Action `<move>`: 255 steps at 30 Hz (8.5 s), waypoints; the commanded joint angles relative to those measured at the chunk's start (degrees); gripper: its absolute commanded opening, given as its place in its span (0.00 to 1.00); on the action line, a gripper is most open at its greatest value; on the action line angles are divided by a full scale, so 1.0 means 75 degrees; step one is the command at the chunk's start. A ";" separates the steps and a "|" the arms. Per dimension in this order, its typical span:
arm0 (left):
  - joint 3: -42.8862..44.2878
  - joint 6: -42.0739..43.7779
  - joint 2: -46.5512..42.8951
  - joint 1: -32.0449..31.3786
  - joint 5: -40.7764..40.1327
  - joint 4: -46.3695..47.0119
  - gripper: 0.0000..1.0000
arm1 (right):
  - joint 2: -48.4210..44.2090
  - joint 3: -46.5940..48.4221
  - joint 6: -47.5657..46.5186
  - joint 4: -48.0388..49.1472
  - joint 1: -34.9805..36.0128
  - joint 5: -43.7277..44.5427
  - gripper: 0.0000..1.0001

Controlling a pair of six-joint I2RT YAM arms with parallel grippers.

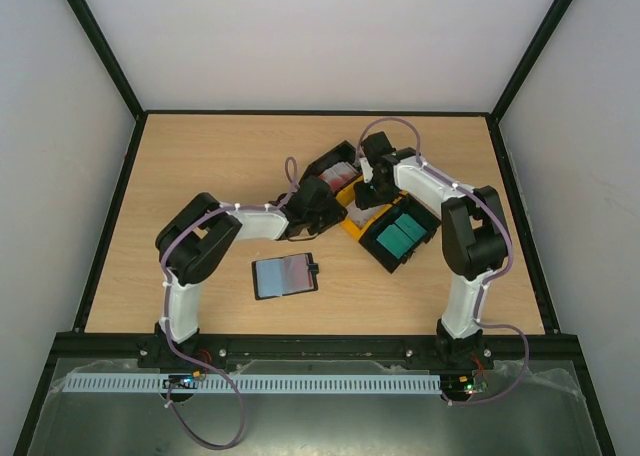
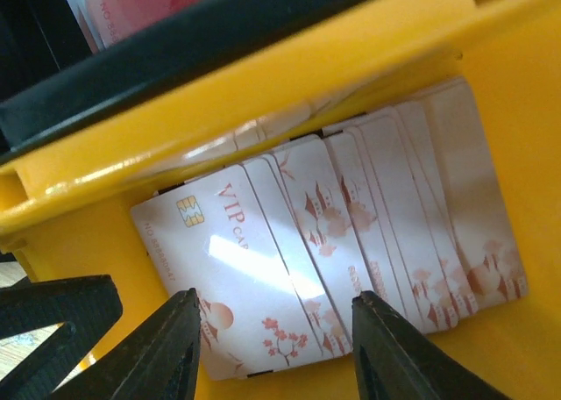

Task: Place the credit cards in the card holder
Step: Adjust the storage box at the center of the board, then pick up the credit card from the storage box.

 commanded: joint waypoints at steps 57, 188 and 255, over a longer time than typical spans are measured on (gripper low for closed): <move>-0.0357 0.0557 0.0323 -0.0060 0.0423 -0.0558 0.34 | -0.0244 -0.1308 0.0617 0.0206 0.0158 -0.2454 0.11; -0.2079 -0.0189 -0.6585 0.1498 0.5429 0.1720 0.46 | -0.6673 -0.4831 0.8639 0.9591 0.1646 -0.3791 0.02; -0.2279 -0.0228 -0.7242 0.1138 0.5675 0.3525 0.03 | -0.6308 -0.5360 0.9923 0.9824 0.1646 -0.3092 0.15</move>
